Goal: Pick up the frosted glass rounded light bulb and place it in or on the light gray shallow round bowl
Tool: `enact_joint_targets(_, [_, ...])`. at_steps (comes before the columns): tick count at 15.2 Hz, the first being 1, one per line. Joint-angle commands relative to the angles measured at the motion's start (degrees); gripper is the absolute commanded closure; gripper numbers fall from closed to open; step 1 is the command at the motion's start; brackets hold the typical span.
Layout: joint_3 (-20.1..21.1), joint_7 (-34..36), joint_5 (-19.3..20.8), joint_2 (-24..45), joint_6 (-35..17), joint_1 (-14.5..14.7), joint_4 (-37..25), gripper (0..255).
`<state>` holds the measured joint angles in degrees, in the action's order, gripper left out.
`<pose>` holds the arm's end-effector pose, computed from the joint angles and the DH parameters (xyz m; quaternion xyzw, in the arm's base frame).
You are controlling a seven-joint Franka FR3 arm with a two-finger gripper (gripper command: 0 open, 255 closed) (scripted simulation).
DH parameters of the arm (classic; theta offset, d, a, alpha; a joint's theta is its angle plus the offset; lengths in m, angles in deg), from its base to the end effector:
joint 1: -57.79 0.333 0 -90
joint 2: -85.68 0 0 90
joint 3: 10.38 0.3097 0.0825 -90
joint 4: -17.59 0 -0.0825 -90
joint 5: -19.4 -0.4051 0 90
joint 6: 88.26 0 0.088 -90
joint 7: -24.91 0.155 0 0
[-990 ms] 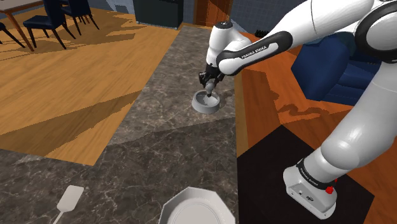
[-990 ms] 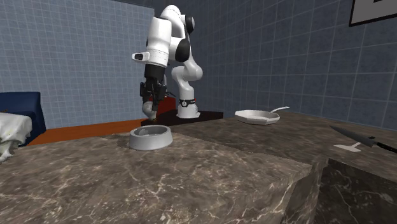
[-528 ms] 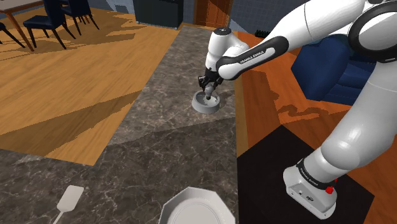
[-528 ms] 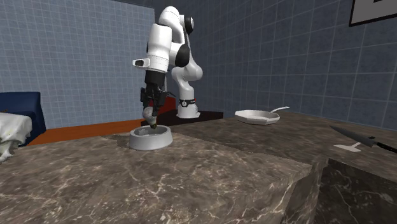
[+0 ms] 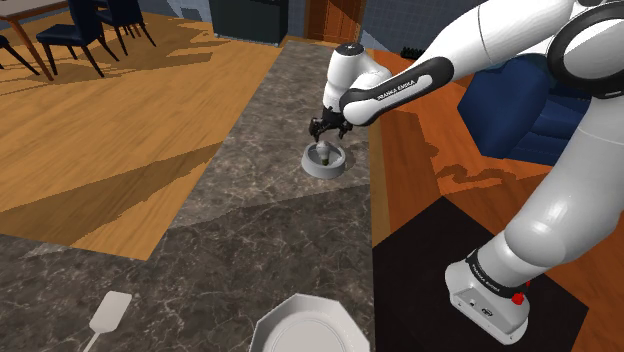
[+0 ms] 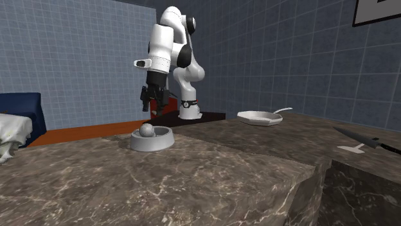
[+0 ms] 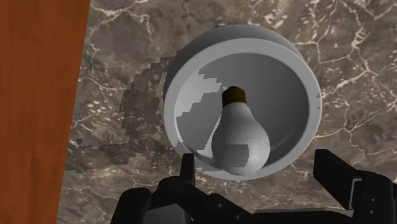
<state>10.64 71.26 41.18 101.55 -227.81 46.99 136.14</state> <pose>0.6081 0.0973 0.2489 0.9777 -0.1843 0.0906 0.0445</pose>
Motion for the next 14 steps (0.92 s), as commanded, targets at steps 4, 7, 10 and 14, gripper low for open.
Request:
enact_joint_targets(4, [1.0, -1.5, -2.3, -3.0, 2.7, -0.4, -0.1, 0])
enact_joint_targets(7, [1.7, -2.7, -4.2, -5.5, 5.3, -0.6, -0.5, 0])
enact_joint_targets(10, [1.7, -2.7, -4.2, -5.5, 5.3, -0.6, -0.5, 0])
enact_joint_targets(14, [1.7, -2.7, -4.2, -5.5, 5.3, -0.6, -0.5, 0])
